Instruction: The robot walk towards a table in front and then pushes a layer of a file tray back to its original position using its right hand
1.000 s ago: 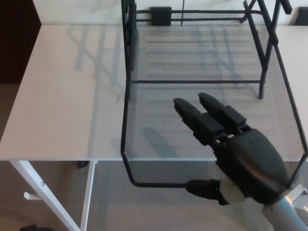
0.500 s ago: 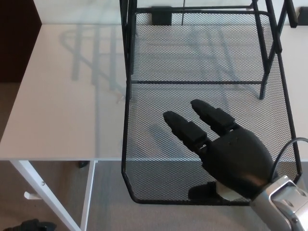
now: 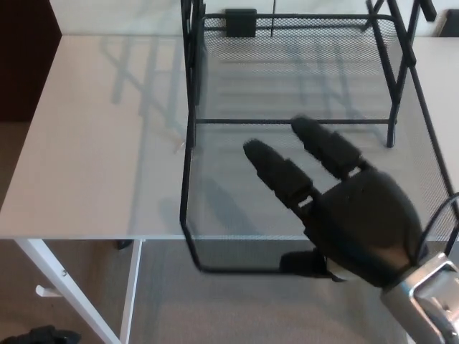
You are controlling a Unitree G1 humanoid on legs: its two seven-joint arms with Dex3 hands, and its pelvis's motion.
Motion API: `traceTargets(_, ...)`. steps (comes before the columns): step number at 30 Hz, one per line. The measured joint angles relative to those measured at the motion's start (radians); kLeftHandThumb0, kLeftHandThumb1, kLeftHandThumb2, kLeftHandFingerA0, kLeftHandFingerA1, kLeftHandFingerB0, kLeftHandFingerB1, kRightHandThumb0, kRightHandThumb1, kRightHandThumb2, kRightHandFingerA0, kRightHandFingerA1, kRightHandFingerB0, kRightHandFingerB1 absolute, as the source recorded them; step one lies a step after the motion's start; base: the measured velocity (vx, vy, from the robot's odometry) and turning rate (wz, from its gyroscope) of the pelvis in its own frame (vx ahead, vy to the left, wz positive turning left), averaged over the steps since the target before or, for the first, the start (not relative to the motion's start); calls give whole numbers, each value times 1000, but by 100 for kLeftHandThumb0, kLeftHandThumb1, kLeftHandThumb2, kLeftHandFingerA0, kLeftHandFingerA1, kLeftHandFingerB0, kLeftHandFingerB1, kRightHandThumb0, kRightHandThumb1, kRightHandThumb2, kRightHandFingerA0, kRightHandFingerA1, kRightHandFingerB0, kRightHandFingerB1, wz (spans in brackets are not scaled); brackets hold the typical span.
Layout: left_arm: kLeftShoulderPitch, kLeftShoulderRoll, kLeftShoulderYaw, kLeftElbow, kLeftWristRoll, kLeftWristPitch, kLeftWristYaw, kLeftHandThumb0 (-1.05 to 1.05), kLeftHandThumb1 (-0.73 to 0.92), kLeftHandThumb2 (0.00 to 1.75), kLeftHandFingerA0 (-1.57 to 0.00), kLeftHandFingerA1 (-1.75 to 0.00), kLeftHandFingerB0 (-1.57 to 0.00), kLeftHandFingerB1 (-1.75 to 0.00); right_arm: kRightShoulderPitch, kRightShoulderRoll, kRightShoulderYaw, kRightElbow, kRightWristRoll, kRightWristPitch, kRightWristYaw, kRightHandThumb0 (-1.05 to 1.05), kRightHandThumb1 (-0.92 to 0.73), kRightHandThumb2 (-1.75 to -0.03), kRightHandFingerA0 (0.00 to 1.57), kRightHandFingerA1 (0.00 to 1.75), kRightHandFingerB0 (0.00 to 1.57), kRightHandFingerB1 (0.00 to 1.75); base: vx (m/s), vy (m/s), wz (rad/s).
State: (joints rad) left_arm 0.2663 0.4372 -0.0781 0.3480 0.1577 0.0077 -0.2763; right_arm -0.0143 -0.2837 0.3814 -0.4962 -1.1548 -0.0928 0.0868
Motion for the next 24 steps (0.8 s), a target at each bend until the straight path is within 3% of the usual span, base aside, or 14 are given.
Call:
traceTargets(1,1,0,0,2,0,0,0,-27,68,61,-48,-42,-34,-36,4,0,-5,-36,5,0,10,-85,-69,-61,0,0,0,0,0,0,0)
traceTargets(2,1,0,0,3,0,0,0,-27,68,61,-48,-42,-33,-36,6,0,-11,-71,10,0,21,-93,-56,-88,0,0,0,0,0,0,0)
traceTargets(7,2,0,1,9,-3,0,-2,-27,69,60,-49,-42,-33,-36,18,0,-34,-232,38,3,98,-93,-57,-86,0,0,0,0,0,0,0)
traceTargets(8,2,0,1,9,-3,0,-3,-27,69,61,-49,-42,-33,-36,20,1,-36,-258,44,4,115,-82,-67,-61,0,0,0,0,0,0,0)
traceTargets(9,2,0,1,9,-3,1,-3,-27,69,61,-49,-42,-33,-36,22,1,-38,-283,51,5,134,-82,-67,-61,0,0,0,0,0,0,0)
traceTargets(10,3,0,0,9,-3,1,-4,-28,69,60,-50,-42,-34,-36,24,3,-40,-306,58,6,149,-91,-56,-87,0,0,0,1,0,0,0)
traceTargets(11,3,0,0,9,-3,2,-5,-28,69,60,-50,-42,-34,-36,26,4,-42,-324,63,7,160,-91,-56,-87,0,0,0,1,0,0,0)
traceTargets(12,3,0,0,9,-3,3,-5,-28,69,61,-49,-41,-33,-36,26,6,-43,-340,67,7,169,-83,-69,-61,0,0,0,0,0,0,0)
traceTargets(15,2,0,-1,9,-2,5,-6,-27,69,61,-49,-43,-33,-36,26,13,-48,-387,82,7,204,-84,-67,-61,0,0,0,0,0,0,0)
traceTargets(16,1,0,-2,9,-2,5,-7,-26,70,61,-49,-43,-33,-36,27,16,-49,-397,86,7,212,-94,-56,-89,0,0,0,0,0,0,0)
traceTargets(24,-2,1,-1,11,-3,6,-15,-27,69,61,-48,-42,-34,-36,182,6,-22,-417,99,-15,253,-90,-52,-85,0,0,0,0,0,0,0)
